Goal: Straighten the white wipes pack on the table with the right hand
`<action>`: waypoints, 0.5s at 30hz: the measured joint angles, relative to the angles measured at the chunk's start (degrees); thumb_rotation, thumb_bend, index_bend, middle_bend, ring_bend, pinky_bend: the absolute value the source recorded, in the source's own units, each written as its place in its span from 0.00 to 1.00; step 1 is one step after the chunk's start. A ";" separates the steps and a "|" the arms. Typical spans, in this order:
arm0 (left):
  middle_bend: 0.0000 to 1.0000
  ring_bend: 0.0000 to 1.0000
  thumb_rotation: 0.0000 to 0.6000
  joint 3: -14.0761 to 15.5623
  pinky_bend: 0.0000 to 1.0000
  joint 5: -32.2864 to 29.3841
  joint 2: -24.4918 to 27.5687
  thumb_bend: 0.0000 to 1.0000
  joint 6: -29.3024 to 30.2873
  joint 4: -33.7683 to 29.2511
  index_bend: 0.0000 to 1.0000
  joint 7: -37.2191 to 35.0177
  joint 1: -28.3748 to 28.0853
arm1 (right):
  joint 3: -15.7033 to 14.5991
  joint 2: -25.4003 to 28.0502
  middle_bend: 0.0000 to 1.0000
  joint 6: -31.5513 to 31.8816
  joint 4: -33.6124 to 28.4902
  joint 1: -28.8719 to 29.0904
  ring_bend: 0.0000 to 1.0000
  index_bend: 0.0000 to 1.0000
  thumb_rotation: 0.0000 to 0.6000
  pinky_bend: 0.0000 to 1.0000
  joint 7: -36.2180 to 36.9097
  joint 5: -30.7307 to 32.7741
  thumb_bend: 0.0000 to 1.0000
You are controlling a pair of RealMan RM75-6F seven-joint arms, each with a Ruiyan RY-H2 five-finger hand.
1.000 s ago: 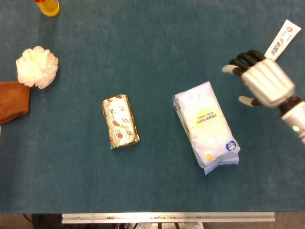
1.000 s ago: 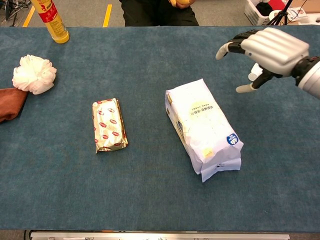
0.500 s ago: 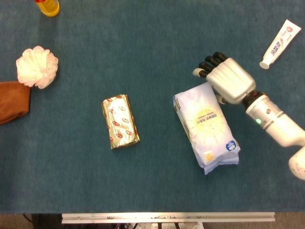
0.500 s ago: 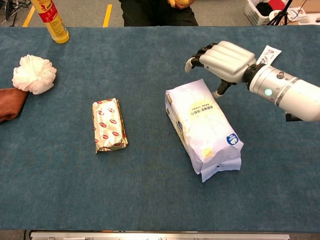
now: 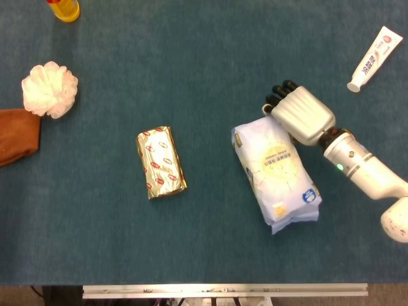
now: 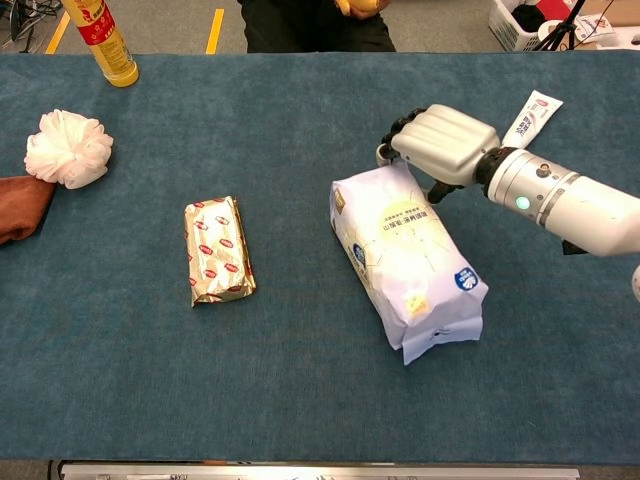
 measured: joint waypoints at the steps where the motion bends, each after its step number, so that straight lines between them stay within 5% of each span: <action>1: 0.24 0.19 1.00 -0.02 0.25 -0.03 0.00 0.35 0.00 0.05 0.25 -0.04 0.01 | -0.03 -0.09 0.46 0.19 0.15 -0.03 0.33 0.63 1.00 0.35 0.29 0.00 0.36; 7: 0.24 0.19 1.00 -0.03 0.25 -0.08 -0.05 0.35 -0.24 0.27 0.25 -0.16 -0.03 | -0.71 -0.57 0.52 2.16 1.65 -0.58 0.39 0.71 1.00 0.45 3.34 -0.71 0.40; 15: 0.24 0.19 1.00 -0.11 0.25 0.03 -0.14 0.35 -0.47 0.44 0.25 -0.32 -0.21 | -2.31 0.95 0.50 4.79 1.72 -2.65 0.38 0.66 1.00 0.46 5.10 -0.75 0.38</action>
